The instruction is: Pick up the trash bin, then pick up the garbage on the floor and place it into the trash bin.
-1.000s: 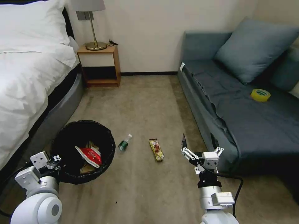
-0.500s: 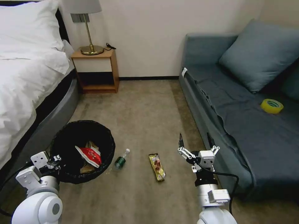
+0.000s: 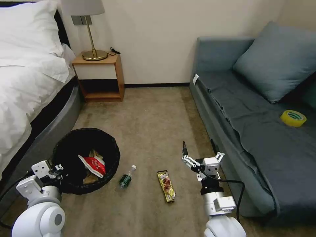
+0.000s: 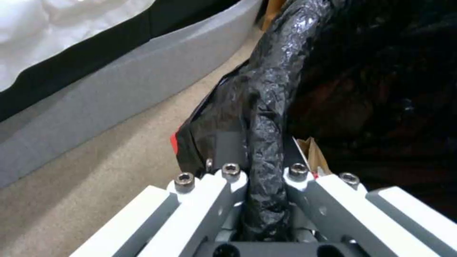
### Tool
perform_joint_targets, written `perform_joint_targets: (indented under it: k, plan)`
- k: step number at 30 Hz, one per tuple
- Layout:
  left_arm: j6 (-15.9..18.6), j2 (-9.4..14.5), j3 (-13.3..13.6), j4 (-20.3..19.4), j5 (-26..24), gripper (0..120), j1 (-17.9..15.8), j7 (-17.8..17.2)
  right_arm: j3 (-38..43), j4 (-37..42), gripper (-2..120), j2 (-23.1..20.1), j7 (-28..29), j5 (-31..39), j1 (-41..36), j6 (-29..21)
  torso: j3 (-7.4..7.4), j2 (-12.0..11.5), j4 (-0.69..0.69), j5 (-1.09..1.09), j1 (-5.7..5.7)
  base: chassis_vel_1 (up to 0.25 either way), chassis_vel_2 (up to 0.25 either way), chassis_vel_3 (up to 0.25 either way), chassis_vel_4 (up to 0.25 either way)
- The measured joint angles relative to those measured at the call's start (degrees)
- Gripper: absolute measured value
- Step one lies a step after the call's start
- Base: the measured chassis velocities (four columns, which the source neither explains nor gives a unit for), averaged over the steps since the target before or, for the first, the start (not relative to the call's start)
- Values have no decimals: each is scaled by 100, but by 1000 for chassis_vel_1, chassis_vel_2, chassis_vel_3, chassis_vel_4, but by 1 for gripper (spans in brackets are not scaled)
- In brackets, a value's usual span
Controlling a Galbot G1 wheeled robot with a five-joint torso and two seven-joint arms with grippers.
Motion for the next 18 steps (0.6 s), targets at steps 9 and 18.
perform_joint_targets:
  k: [9,18]
  plan:
    - [0,5,-44,70,-12,2,-3,5,-263,-210,100,-84,38,78,276,-122,0,0,0,0,0,-67,63,59,-68]
    - [0,-9,-54,82,29,2,11,9,-705,-442,100,-602,437,986,925,-1225,1,0,0,1,0,-65,73,57,-64]
